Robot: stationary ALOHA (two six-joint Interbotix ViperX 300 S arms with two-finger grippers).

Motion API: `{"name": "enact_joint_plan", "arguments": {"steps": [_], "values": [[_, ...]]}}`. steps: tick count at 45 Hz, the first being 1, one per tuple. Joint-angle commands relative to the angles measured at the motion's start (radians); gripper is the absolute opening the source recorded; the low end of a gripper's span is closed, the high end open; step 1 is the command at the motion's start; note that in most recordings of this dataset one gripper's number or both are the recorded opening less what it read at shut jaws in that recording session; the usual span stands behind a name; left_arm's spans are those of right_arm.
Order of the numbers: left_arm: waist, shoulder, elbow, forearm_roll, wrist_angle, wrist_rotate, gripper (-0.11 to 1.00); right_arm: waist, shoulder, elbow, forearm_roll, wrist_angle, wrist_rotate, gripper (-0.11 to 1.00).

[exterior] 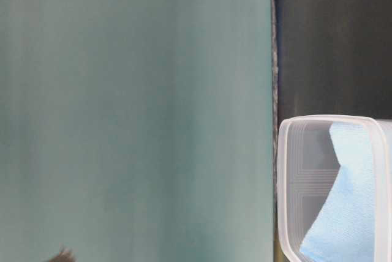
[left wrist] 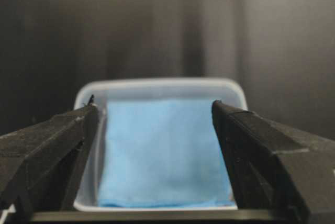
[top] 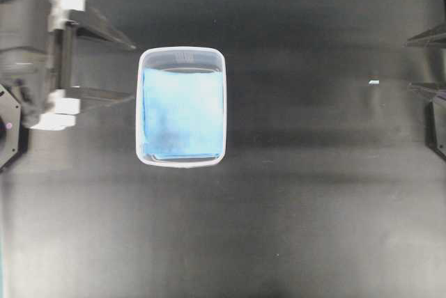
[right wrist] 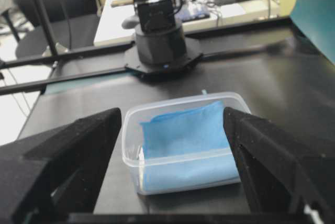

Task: Place the blue towel into the container with the left arm.
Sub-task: 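Open the left gripper and retract it to the left side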

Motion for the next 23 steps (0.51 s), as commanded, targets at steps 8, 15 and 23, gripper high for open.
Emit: {"name": "enact_joint_plan", "arguments": {"steps": [8,15,23], "values": [[-0.006,-0.147,0.094,0.003,-0.066,-0.006,0.84,-0.005,0.015,0.000,0.005,0.011,0.000,0.76],[-0.021,-0.173,0.124,0.003,-0.072,-0.006,0.84,-0.005,0.012,0.002,0.005,0.014,0.002,0.76],[-0.032,-0.176,0.164,0.002,-0.141,-0.020,0.84,-0.005,0.011,0.011,0.005,0.014,0.002,0.76]]}}
